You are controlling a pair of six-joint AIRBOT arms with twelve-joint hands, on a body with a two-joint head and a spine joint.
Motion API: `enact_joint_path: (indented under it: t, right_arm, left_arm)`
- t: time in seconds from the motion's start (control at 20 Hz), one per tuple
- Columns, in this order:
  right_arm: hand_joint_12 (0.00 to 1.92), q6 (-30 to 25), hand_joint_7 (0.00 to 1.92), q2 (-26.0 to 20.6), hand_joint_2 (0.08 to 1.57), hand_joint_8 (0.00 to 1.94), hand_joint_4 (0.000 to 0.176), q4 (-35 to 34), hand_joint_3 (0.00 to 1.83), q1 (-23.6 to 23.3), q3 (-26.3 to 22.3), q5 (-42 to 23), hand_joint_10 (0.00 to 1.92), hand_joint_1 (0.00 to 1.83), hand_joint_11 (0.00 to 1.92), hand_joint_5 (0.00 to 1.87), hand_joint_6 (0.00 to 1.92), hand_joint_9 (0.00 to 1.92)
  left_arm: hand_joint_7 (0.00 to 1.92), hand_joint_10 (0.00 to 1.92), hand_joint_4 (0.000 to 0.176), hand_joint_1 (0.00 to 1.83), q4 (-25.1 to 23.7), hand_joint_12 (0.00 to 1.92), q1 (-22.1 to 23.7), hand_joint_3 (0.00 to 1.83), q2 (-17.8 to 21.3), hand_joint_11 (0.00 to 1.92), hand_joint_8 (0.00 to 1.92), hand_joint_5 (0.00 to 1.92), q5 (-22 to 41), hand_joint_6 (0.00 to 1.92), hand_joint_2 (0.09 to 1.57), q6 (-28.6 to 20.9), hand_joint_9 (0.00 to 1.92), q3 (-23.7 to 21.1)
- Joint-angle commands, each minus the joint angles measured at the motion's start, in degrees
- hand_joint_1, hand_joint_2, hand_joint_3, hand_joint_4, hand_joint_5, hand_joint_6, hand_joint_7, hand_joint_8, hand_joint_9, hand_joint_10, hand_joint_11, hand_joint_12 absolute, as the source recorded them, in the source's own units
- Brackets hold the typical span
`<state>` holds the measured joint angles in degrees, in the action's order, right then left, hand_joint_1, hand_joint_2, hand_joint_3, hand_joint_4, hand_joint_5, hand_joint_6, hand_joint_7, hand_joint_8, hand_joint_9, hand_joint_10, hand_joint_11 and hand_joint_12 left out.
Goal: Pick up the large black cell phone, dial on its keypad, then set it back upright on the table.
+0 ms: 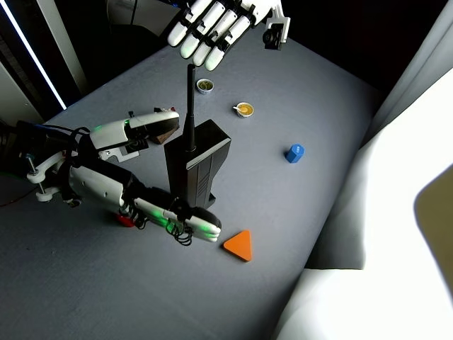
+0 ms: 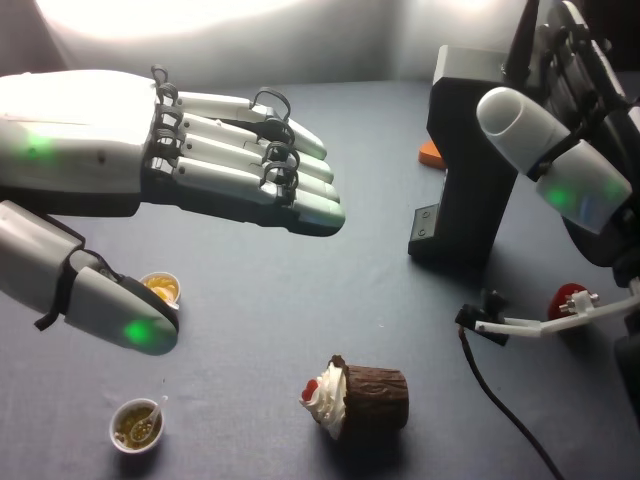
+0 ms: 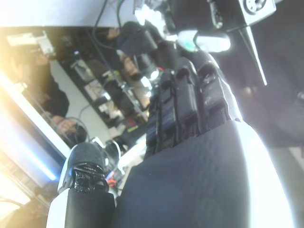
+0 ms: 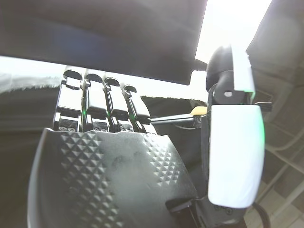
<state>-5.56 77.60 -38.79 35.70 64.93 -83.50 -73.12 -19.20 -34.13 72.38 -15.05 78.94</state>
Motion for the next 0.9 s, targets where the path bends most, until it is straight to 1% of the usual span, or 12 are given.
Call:
enact_joint_path:
  t: [0.0, 0.05, 0.1, 0.15, 0.3, 0.35, 0.4, 0.45, 0.5, 0.6, 0.75, 0.85]
  right_arm:
    - [0.0, -0.5, 0.0, -0.5, 0.92, 0.0, 0.0, 3.1, 0.0, -0.8, 0.2, -5.6, 0.0, 0.88, 0.0, 0.0, 0.0, 0.0]
    - [0.0, -0.5, 0.0, -0.5, 0.92, 0.0, 0.0, 3.1, 0.0, -1.2, 0.2, -5.3, 0.0, 0.88, 0.0, 0.0, 0.0, 0.0]
    - [0.0, -0.5, 0.0, -0.5, 0.92, 0.0, 0.0, 3.1, 0.0, -1.4, 0.3, -5.3, 0.0, 0.96, 0.0, 0.0, 0.0, 0.0]
    - [0.0, -0.5, 0.0, -0.5, 0.93, 0.0, 0.0, 3.1, 0.0, -1.6, 0.6, -5.3, 0.0, 0.96, 0.0, 0.0, 0.0, 0.0]
    - [0.0, -0.5, 0.0, -0.5, 0.93, 0.0, 0.0, 1.8, 0.0, -1.6, 2.1, -5.2, 0.0, 0.97, 0.0, 0.01, 0.0, 0.0]
    - [0.0, -0.5, 0.0, -0.4, 0.95, 0.0, 0.0, 1.5, 0.01, -1.6, 2.4, -5.2, 0.0, 0.94, 0.0, 0.01, 0.0, 0.0]
    - [0.0, -0.5, 0.0, -0.4, 0.92, 0.0, 0.0, 1.5, 0.0, -1.7, 2.9, -5.1, 0.0, 1.0, 0.0, 0.04, 0.01, 0.0]
    - [0.0, -0.5, 0.0, -0.3, 0.92, 0.0, 0.0, 1.5, 0.0, -1.7, 3.2, -5.1, 0.0, 1.03, 0.0, 0.04, 0.01, 0.0]
    - [0.01, -0.5, 0.0, -0.2, 0.94, 0.0, 0.0, 1.5, 0.0, -1.7, 3.5, -5.1, 0.0, 0.97, 0.01, 0.04, 0.01, 0.0]
    - [0.01, -0.5, 0.0, -0.1, 0.94, 0.0, 0.0, 1.5, 0.0, -1.8, 4.0, -4.9, 0.0, 1.0, 0.01, 0.05, 0.01, 0.0]
    - [0.01, -0.5, 0.01, -0.1, 0.93, 0.0, 0.0, 1.5, 0.0, -1.9, 3.8, -4.3, 0.0, 1.01, 0.02, 0.07, 0.01, 0.0]
    - [0.0, -0.5, 0.0, -0.1, 0.96, 0.0, 0.0, 1.7, 0.01, -2.0, 3.3, -4.3, 0.0, 0.97, 0.0, 0.03, 0.0, 0.0]
  left_arm:
    - [0.21, 0.0, 0.0, 0.0, 5.4, 0.36, 1.2, 0.0, 0.2, 0.0, 0.0, 0.14, 3.6, 0.0, 1.22, -0.1, 0.18, 0.2]
    - [0.21, 0.0, 0.0, 0.0, 5.2, 0.36, 1.2, 0.0, 0.1, 0.0, 0.0, 0.14, 3.7, 0.0, 1.22, -0.5, 0.18, 0.3]
    - [0.21, 0.0, 0.0, 0.0, 5.0, 0.39, 1.2, 0.0, 0.0, 0.0, 0.0, 0.16, 3.7, 0.0, 1.23, -0.7, 0.18, 0.3]
    - [0.22, 0.01, 0.0, 0.0, 4.7, 0.41, 1.1, 0.0, -0.1, 0.0, 0.0, 0.16, 3.6, 0.0, 1.23, -0.7, 0.19, 0.3]
    - [0.23, 0.0, 0.0, 0.0, 4.7, 0.4, 1.1, 0.0, -0.1, 0.0, 0.0, 0.17, 3.6, 0.0, 1.23, -0.7, 0.19, 0.3]
    - [0.23, 0.0, 0.0, 0.02, 4.7, 0.44, 1.1, 0.0, -0.1, 0.0, 0.0, 0.18, 3.6, 0.0, 1.22, -0.7, 0.2, 0.3]
    - [0.24, 0.0, 0.0, 0.02, 4.7, 0.48, 1.1, 0.0, -0.1, 0.0, 0.0, 0.19, 3.6, 0.0, 1.22, -0.8, 0.21, 0.3]
    - [0.24, 0.0, 0.0, 0.0, 4.7, 0.47, 1.1, 0.0, -0.1, 0.0, 0.0, 0.18, 3.6, 0.0, 1.23, -0.9, 0.21, 0.3]
    - [0.23, 0.0, 0.0, 0.0, 4.6, 0.41, 1.1, 0.0, -0.1, 0.0, 0.0, 0.18, 3.6, 0.0, 1.23, -0.9, 0.19, 0.3]
    - [0.23, 0.01, 0.0, 0.0, 4.6, 0.38, 1.1, 0.0, -0.1, 0.0, 0.0, 0.18, 3.6, 0.0, 1.22, -0.8, 0.2, 0.3]
    - [0.24, 0.0, 0.0, 0.02, 4.6, 0.37, 1.1, 0.0, -0.2, 0.0, 0.0, 0.18, 3.7, 0.0, 1.22, -0.8, 0.22, 0.3]
    - [0.24, 0.0, 0.0, 0.0, 4.6, 0.34, 1.1, 0.0, -0.2, 0.0, 0.0, 0.18, 3.6, 0.0, 1.23, -0.9, 0.21, 0.3]
